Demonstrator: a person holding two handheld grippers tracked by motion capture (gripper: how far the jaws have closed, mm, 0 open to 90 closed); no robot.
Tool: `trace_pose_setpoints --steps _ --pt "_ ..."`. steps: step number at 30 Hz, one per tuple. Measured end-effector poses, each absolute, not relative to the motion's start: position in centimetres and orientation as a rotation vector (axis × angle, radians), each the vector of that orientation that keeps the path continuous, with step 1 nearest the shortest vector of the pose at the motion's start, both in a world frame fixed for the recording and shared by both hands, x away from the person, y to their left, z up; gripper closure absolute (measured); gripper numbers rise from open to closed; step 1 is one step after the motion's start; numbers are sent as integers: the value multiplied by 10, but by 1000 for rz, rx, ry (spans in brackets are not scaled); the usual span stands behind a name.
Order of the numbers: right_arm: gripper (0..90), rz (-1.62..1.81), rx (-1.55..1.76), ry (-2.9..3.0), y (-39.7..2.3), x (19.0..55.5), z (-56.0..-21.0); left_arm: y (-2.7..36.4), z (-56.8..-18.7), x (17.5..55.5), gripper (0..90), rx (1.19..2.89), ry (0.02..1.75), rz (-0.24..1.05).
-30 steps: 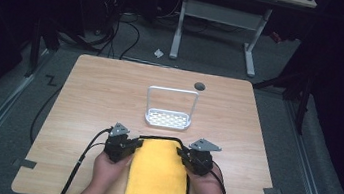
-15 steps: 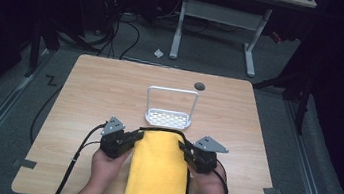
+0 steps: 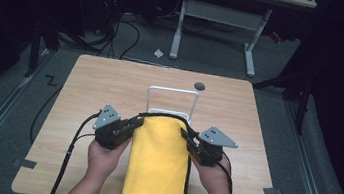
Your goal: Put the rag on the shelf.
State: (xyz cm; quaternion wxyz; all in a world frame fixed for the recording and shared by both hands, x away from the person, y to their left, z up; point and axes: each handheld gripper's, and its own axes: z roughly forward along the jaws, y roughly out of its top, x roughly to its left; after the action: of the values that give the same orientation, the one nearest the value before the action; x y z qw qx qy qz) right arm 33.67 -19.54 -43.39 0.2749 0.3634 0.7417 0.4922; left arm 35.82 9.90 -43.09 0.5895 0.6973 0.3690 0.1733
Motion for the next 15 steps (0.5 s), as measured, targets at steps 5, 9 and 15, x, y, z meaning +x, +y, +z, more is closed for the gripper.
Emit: trace_pose_setpoints --steps 5,9,15 --pt "792 1347 936 1951 -195 335 -413 100 -412 359 836 1598 833 443" --pt "792 1363 914 1932 -195 336 -398 98 -396 358 836 1581 804 475" --pt "792 1381 886 1895 -194 338 -381 96 -374 360 837 1568 769 511"
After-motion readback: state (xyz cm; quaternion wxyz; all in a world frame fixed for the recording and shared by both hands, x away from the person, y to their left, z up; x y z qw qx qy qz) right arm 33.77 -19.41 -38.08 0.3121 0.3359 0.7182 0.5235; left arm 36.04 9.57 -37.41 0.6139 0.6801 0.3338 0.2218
